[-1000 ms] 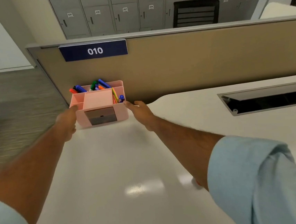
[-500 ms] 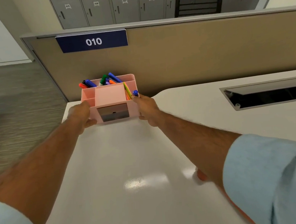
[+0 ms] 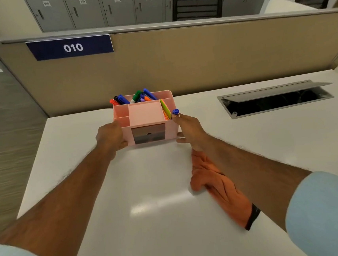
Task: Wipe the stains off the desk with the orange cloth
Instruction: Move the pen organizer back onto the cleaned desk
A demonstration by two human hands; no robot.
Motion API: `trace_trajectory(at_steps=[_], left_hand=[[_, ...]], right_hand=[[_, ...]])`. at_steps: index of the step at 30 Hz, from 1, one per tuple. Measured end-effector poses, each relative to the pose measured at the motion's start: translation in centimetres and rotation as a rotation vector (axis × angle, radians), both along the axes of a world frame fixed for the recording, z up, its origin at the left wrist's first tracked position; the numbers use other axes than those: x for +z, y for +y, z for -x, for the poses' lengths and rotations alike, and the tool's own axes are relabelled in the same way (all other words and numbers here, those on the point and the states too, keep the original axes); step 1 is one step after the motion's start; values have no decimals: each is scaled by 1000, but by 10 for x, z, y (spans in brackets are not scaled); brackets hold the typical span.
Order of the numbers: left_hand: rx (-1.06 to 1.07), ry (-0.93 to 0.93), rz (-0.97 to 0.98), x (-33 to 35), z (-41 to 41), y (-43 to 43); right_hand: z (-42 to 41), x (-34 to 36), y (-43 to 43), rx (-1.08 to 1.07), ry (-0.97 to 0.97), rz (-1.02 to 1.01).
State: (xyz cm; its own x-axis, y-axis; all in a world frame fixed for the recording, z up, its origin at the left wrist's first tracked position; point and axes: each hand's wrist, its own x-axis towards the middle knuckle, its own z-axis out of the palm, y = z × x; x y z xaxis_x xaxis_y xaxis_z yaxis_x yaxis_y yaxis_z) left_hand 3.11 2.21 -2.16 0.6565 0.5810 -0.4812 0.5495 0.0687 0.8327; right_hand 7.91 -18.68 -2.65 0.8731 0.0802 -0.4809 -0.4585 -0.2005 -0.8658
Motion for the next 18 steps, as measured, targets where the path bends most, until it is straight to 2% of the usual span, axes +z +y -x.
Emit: trace_trajectory(at_steps=[5, 7, 10, 12, 14, 16, 18], left_hand=[[-75, -7, -31, -1, 13, -9], [-19, 2, -2, -2, 25, -16], [-13, -30, -197, -13, 57, -46], [-165, -94, -332, -23, 83, -85], [-361, -105, -420, -29, 100, -126], [-549, -20, -516, -32, 107, -160], [-670, 111, -535, -33, 108, -179]], right_hand=[[3, 5, -21, 166, -35, 43], [4, 9, -41, 237, -146, 174], [5, 7, -89, 291, -401, 458], [12, 2, -120, 385, -413, 591], [21, -7, -134, 509, -304, 634], [30, -17, -133, 576, -213, 656], [34, -26, -128, 591, -209, 719]])
